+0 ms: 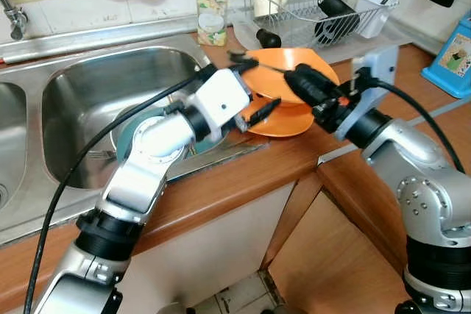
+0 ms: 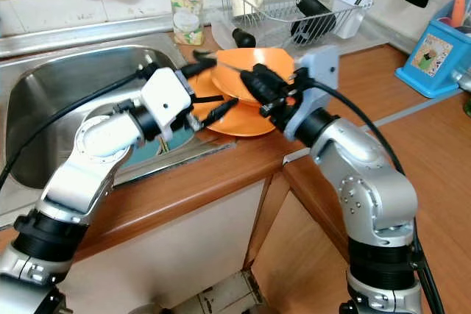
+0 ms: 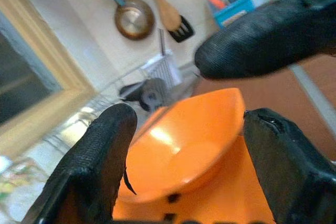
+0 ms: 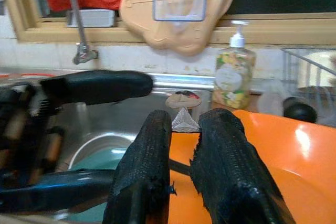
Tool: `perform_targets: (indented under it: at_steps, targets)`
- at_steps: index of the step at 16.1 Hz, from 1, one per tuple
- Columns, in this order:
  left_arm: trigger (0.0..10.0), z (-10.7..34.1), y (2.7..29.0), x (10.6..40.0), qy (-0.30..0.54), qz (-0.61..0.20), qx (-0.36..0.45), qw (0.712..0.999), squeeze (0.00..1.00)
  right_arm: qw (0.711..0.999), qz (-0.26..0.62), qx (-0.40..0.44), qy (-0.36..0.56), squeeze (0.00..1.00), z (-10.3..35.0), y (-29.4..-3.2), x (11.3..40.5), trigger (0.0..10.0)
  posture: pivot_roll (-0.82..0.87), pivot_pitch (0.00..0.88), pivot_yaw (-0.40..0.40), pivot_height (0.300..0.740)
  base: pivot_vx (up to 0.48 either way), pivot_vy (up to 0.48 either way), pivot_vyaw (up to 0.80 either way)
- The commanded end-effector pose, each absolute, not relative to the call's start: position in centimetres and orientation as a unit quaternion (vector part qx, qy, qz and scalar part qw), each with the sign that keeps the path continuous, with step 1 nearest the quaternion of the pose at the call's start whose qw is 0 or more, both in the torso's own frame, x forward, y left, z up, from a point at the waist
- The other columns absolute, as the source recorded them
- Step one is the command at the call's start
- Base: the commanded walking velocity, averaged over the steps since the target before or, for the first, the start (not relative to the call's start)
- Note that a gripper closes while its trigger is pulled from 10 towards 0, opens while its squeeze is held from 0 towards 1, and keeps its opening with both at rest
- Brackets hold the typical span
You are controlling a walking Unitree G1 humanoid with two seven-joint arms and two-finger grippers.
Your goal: Kitchen organization
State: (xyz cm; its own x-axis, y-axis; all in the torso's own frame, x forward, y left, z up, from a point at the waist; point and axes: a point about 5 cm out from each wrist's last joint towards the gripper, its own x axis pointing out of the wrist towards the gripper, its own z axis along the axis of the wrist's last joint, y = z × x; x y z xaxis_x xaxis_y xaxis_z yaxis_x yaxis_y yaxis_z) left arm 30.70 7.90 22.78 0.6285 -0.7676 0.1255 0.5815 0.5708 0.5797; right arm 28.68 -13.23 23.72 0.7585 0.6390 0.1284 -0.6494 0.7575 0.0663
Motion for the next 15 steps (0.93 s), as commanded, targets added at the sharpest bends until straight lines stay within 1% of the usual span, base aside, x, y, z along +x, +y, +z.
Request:
perform_targets:
  at_steps: [1, 2, 3, 5, 7, 15]
  targets:
    - [10.0, 22.9, 7.7, 31.0, -0.191, -0.384, 0.27, 0.862, 0.0, 0.93, 0.36, 0.046, -0.052, 0.0, 24.2, -13.0, 28.2, 0.0, -0.19, 0.0, -0.018, 0.74, 0.0, 0.0, 0.0]
    - [3.4, 23.1, 7.9, 31.3, -0.203, -0.373, 0.279, 0.861, 0.0, 0.927, 0.371, 0.039, -0.048, 0.0, 24.1, -12.7, 28.0, 0.0, -0.19, 0.0, -0.019, 0.74, 0.0, 0.0, 0.0]
    - [0.0, 23.0, 7.9, 31.4, -0.202, -0.374, 0.287, 0.858, 0.0, 0.926, 0.374, 0.038, -0.047, 0.0, 24.1, -12.6, 27.9, 0.0, -0.19, 0.0, -0.019, 0.74, 0.0, 0.0, 0.0]
    - [0.0, 22.6, 8.1, 31.7, -0.196, -0.374, 0.308, 0.852, 0.0, 0.923, 0.38, 0.039, -0.047, 0.0, 24.1, -12.3, 27.8, 0.0, -0.19, 0.0, -0.019, 0.74, 0.0, 0.0, 0.0]
    - [0.0, 22.5, 8.6, 32.3, -0.197, -0.353, 0.345, 0.847, 0.0, 0.92, 0.389, 0.035, -0.044, 0.0, 24.2, -12.2, 27.6, 0.0, -0.2, 0.0, -0.018, 0.74, 0.0, 0.0, 0.0]
    - [0.0, 22.0, 9.2, 32.7, -0.193, -0.343, 0.374, 0.84, 0.0, 0.914, 0.403, 0.029, -0.033, 0.0, 23.9, -11.9, 27.3, 0.0, -0.2, 0.0, -0.02, 0.74, 0.0, 0.0, 0.0]
